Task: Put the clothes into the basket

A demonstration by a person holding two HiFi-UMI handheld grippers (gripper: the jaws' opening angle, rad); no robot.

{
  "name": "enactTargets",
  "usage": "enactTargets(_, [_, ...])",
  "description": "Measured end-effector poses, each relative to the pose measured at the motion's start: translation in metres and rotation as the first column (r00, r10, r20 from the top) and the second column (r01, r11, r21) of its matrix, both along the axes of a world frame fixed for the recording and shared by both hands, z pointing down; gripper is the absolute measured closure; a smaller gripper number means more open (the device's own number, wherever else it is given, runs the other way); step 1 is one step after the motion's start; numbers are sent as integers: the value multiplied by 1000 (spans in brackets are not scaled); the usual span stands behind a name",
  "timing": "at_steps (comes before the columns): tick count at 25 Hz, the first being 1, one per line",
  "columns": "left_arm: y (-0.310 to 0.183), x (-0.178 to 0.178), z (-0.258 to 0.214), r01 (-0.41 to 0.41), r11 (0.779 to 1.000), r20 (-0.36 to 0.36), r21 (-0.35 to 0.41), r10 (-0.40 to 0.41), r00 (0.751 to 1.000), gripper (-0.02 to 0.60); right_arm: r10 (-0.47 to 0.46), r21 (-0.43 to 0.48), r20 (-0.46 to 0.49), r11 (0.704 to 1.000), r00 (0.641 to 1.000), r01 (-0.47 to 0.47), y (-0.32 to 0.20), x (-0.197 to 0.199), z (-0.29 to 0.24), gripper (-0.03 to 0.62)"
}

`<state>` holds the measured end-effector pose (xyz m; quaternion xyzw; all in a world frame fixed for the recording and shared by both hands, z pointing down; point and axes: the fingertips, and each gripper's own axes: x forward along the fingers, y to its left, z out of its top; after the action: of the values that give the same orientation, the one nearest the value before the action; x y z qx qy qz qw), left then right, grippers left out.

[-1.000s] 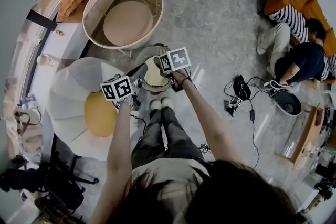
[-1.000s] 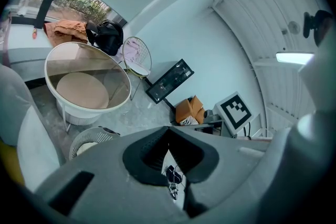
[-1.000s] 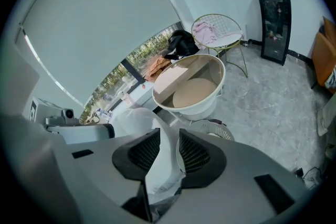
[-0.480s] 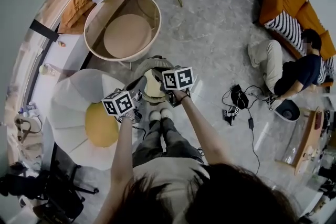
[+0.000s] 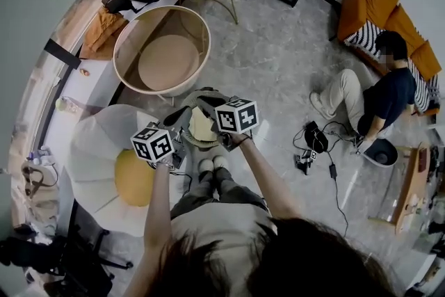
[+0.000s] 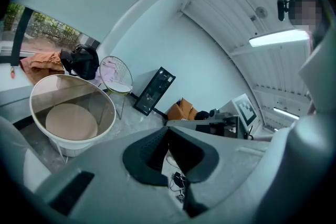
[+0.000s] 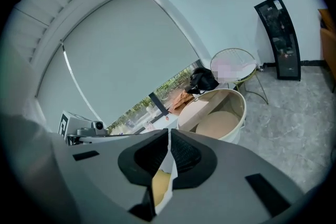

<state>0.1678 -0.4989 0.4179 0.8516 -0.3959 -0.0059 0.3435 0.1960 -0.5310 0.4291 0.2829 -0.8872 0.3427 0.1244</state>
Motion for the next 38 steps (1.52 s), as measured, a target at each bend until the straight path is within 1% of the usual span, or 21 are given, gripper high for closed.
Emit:
enactTargets(7, [8, 4, -10, -38, 999, 40, 36, 36, 999, 571, -3, 73, 19, 997, 1000, 2, 9, 4, -27, 583])
enactTargets(15, [14, 10, -24, -51, 995, 65, 91, 45, 997, 571, -2, 110, 74, 994, 997, -6, 21, 9, -42, 585])
enactTargets(21, [14, 15, -32, -65, 990, 91, 126, 54, 994, 571, -27, 170, 51, 985, 998, 18, 24, 8, -55, 586])
enactTargets(26, [13, 17, -38, -71, 986, 102, 149, 56, 993, 571, -43, 228, 50, 973, 998, 31, 25, 6, -67, 586])
enactTargets(38, [15, 14, -45, -57, 985, 102, 164, 41, 994, 571, -18, 249, 55, 968, 998, 4, 25, 9, -73, 586])
